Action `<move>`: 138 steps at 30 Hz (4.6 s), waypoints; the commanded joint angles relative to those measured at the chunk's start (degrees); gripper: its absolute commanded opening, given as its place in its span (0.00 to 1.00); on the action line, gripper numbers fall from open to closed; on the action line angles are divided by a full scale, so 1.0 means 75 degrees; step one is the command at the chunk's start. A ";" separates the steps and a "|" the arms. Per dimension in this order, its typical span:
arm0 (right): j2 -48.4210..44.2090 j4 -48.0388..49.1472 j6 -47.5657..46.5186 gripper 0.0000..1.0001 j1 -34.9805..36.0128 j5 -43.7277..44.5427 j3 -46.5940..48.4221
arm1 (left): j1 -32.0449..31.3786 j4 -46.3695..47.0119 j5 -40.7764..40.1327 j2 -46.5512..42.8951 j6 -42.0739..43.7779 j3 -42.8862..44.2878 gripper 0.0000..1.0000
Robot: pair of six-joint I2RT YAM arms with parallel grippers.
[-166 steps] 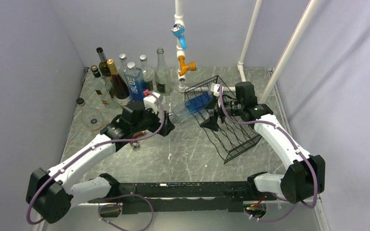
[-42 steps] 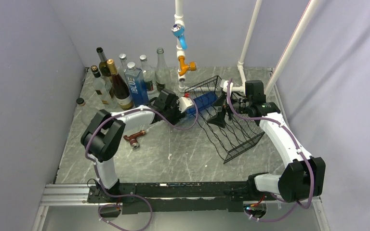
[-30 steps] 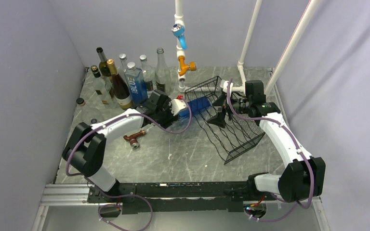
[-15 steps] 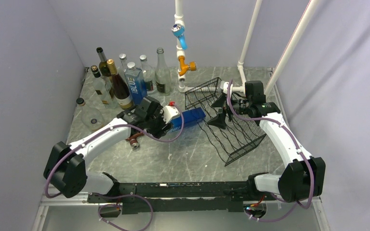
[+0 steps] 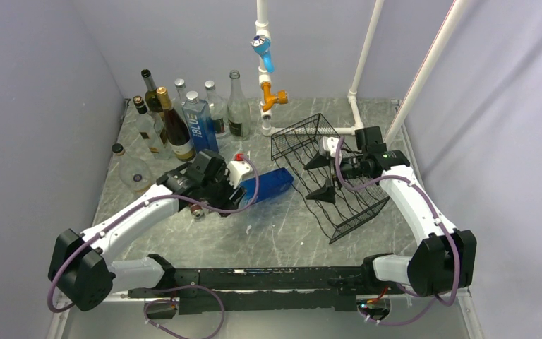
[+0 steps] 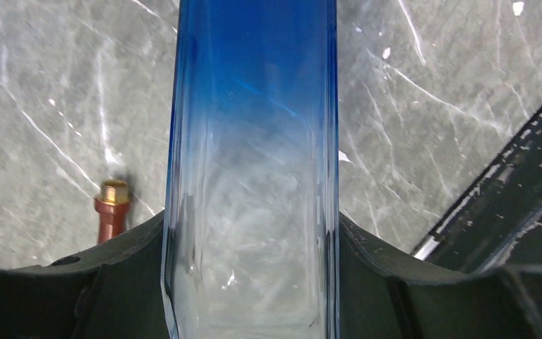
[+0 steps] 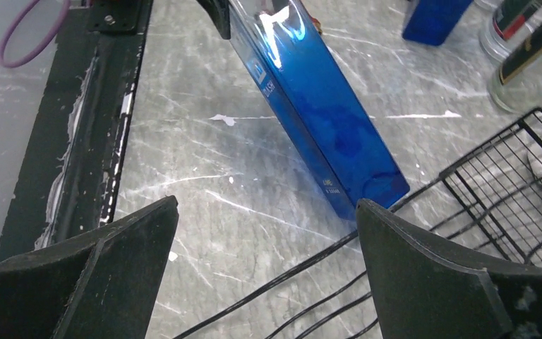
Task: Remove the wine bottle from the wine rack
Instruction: Pick up the wine bottle from the wine rack.
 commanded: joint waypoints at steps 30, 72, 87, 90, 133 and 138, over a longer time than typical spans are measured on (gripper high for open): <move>-0.0029 0.3733 -0.0058 1.00 0.4870 0.4279 -0.1191 | 0.0064 0.0427 0.2649 -0.1299 -0.4393 -0.0256 0.00; 0.0912 0.5431 -0.0397 0.88 0.6187 0.6378 -0.1974 | 0.0641 0.1370 0.4570 -0.1088 -0.5170 -0.0690 0.00; 0.1122 0.4618 -0.0024 0.01 0.6206 0.5854 -0.1376 | 0.0861 0.1267 0.4231 -0.1556 -0.5133 -0.0839 0.50; 0.1140 0.4589 0.0100 0.00 0.6205 0.5744 -0.1323 | 0.0899 0.1172 0.4121 -0.1759 -0.5081 -0.0813 0.63; 0.0992 0.3489 0.1565 0.00 0.4831 0.2483 -0.0563 | 0.1268 0.4205 0.1956 -0.7324 -0.3583 -0.2947 1.00; 0.1054 0.3256 0.1616 0.00 0.4600 0.2041 -0.0455 | 0.1262 0.5457 0.2610 -0.7678 -0.3181 -0.3642 1.00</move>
